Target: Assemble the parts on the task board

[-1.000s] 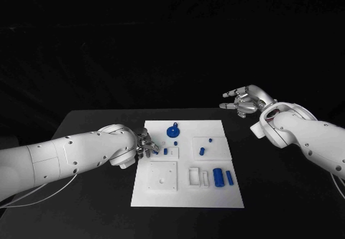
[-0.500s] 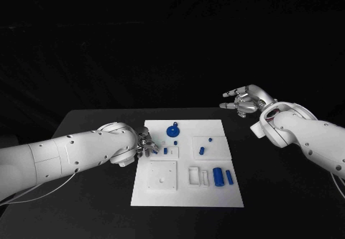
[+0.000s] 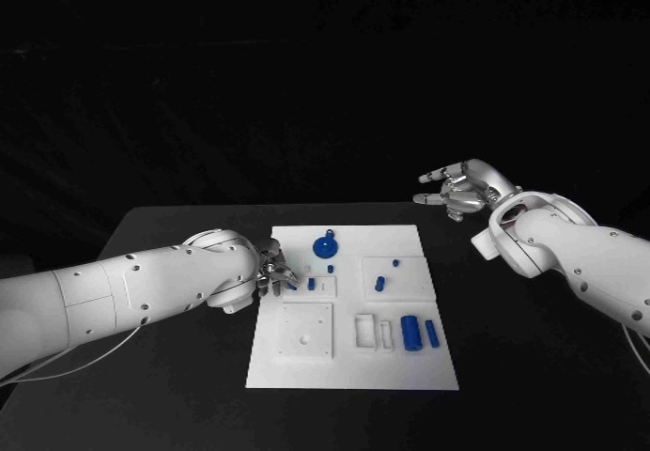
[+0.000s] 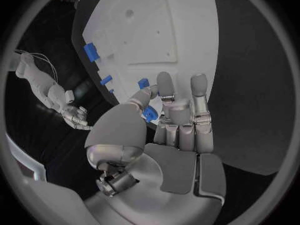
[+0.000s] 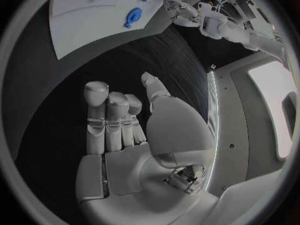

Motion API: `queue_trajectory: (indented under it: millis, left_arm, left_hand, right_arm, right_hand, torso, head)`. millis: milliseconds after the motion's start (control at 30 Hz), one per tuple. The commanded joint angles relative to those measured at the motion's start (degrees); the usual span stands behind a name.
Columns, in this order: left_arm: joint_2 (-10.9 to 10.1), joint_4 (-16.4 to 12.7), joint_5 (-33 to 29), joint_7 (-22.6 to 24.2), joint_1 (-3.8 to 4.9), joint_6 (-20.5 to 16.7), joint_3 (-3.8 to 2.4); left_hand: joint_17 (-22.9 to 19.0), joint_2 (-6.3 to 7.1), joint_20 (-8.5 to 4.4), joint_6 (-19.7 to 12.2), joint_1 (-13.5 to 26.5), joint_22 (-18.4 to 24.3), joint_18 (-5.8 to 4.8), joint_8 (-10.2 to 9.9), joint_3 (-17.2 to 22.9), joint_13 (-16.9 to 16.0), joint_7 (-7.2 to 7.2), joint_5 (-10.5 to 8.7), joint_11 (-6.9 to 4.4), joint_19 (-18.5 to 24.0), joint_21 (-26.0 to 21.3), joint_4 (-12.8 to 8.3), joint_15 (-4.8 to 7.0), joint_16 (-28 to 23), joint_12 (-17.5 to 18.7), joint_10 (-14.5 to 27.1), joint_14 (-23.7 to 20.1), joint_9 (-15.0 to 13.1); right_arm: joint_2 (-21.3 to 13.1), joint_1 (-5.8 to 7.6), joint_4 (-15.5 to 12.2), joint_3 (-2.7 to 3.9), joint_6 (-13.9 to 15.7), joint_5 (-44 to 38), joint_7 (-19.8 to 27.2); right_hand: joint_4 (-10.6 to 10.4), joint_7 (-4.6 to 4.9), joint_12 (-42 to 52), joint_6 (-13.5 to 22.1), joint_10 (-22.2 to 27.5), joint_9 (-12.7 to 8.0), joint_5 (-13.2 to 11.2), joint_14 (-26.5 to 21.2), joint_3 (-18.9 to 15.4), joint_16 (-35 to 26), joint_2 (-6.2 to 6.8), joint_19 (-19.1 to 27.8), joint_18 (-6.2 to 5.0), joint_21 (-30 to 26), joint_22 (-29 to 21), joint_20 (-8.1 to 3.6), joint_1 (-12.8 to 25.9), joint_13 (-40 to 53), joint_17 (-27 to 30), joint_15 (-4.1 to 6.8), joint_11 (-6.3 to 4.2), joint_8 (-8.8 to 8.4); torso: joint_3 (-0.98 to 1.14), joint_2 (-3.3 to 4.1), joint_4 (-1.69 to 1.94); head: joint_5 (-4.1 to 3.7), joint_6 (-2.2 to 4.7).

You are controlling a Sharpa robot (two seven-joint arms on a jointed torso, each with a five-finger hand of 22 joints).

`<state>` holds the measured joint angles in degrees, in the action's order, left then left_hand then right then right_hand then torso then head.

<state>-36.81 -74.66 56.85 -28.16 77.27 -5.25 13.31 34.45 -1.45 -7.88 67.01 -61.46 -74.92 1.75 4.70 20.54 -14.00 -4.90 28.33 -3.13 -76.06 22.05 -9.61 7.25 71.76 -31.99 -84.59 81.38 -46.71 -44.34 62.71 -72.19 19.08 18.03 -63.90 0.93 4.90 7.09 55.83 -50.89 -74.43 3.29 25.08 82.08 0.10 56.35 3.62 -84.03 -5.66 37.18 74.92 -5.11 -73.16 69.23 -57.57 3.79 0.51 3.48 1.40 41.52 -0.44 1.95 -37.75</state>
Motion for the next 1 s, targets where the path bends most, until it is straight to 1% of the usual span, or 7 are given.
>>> queue_trajectory:
  millis: [33,133,233,333,367,667,1000]
  left_arm:
    - [0.01,0.17,0.16,-2.26,-0.80,3.86,0.62]
    - [0.09,0.10,-0.04,-2.17,-0.80,4.40,0.62]
    - [0.16,0.07,-0.29,-2.06,-0.80,4.94,0.62]
    - [0.22,0.03,-0.45,-1.93,-0.80,5.54,0.62]
    - [0.24,0.01,-0.48,-1.91,-0.80,5.67,0.62]
    - [0.46,0.05,-0.58,-1.70,-0.80,6.12,0.61]
    - [0.83,0.50,-0.39,-1.65,-0.80,5.60,0.61]
  left_hand:
    - [0.29,-0.47,0.08,7.87,-0.16,-0.85,0.28,0.21,-0.34,0.08,6.33,-0.06,-1.09,0.33,0.12,0.01,0.28,0.42,-0.26,-2.29,0.09,0.02]
    - [0.70,-0.62,0.12,8.31,0.02,-0.84,0.25,0.15,-0.57,0.10,6.43,-0.39,-1.12,0.36,0.08,0.26,0.26,0.65,-0.43,-2.28,0.12,0.16]
    - [1.15,-1.03,0.14,8.74,0.29,-0.85,0.20,0.08,-0.70,0.03,6.54,-0.90,-1.16,0.36,0.06,0.70,0.25,0.91,-0.70,-2.28,0.17,0.29]
    - [1.73,-1.84,0.14,9.17,0.54,-0.84,0.12,0.09,-0.89,-0.11,6.68,-3.39,-1.20,0.34,0.04,1.29,0.23,1.26,-1.07,-2.28,0.24,0.33]
    - [2.04,-1.97,0.15,9.30,0.60,-0.82,0.12,0.08,-0.99,-0.18,6.71,-3.71,-1.22,0.35,0.01,1.40,0.24,1.45,-1.21,-2.27,0.28,0.34]
    - [2.67,-2.74,0.21,9.77,0.78,-0.81,0.08,-0.06,-1.55,-0.45,6.82,-5.47,-1.26,0.32,-0.08,2.16,0.22,1.88,-1.61,-2.26,0.25,0.41]
    - [2.55,-3.05,0.25,9.76,0.45,-0.82,0.12,-0.19,-2.07,-0.51,6.82,-7.28,-1.26,0.26,-0.15,2.59,0.22,1.81,-1.54,-2.26,0.20,0.42]
  right_arm:
    - [0.01,-0.04,-0.06,0.03,-0.77,0.02,0.18]
    - [0.02,-0.04,-0.06,0.03,-0.78,0.02,0.19]
    - [0.03,-0.04,-0.05,0.03,-0.78,0.02,0.19]
    - [0.04,-0.04,-0.05,0.03,-0.81,0.02,0.19]
    - [0.04,-0.04,-0.05,0.03,-0.82,0.02,0.19]
    - [0.03,-0.04,-0.04,0.03,-0.85,0.03,0.21]
    - [-0.02,-0.05,-0.04,0.03,-0.84,0.04,0.19]
  right_hand:
    - [0.36,-0.16,-0.11,-0.17,0.29,0.01,0.21,0.27,0.02,-0.23,-0.01,-2.92,-1.11,-0.10,1.13,0.24,0.14,-0.06,-0.06,0.06,-0.24,-0.20]
    - [0.36,-0.16,-0.11,-0.17,0.29,0.01,0.21,0.27,0.02,-0.23,-0.01,-2.92,-1.11,-0.10,1.13,0.24,0.14,-0.06,-0.06,0.06,-0.24,-0.20]
    - [0.36,-0.16,-0.11,-0.17,0.29,0.01,0.21,0.27,0.02,-0.23,-0.01,-2.92,-1.11,-0.10,1.13,0.24,0.14,-0.06,-0.06,0.06,-0.24,-0.20]
    - [0.36,-0.16,-0.11,-0.17,0.29,0.01,0.21,0.27,0.02,-0.23,-0.01,-2.92,-1.11,-0.10,1.13,0.24,0.14,-0.06,-0.06,0.06,-0.24,-0.20]
    - [0.31,-0.16,-0.07,-0.25,0.27,0.02,0.31,0.29,-0.02,-0.20,-0.06,-2.93,-1.11,-0.09,1.09,0.23,0.24,-0.03,-0.10,0.06,-0.24,-0.20]
    - [0.25,-0.17,-0.02,-0.33,0.24,0.02,0.36,0.29,0.08,-0.21,-0.16,-2.93,-1.10,-0.05,1.09,0.22,0.29,0.00,-0.09,0.07,-0.25,-0.19]
    - [0.18,-0.17,-0.07,-0.29,0.27,0.02,0.41,0.30,0.07,-0.22,-0.13,-2.92,-1.11,-0.09,1.07,0.23,0.38,-0.03,-0.09,0.07,-0.25,-0.19]
  torso:
    - [0.04,0.01,-0.03]
    - [0.01,0.02,-0.04]
    - [0.03,0.03,-0.03]
    - [0.03,0.01,-0.04]
    - [0.03,0.01,-0.04]
    - [0.03,0.00,-0.01]
    - [0.05,-0.02,-0.04]
  head:
    - [-0.01,-0.08]
    - [-0.02,-0.11]
    - [-0.05,-0.15]
    - [-0.10,-0.23]
    - [-0.09,-0.20]
    - [-0.18,-0.15]
    - [-0.32,-0.13]
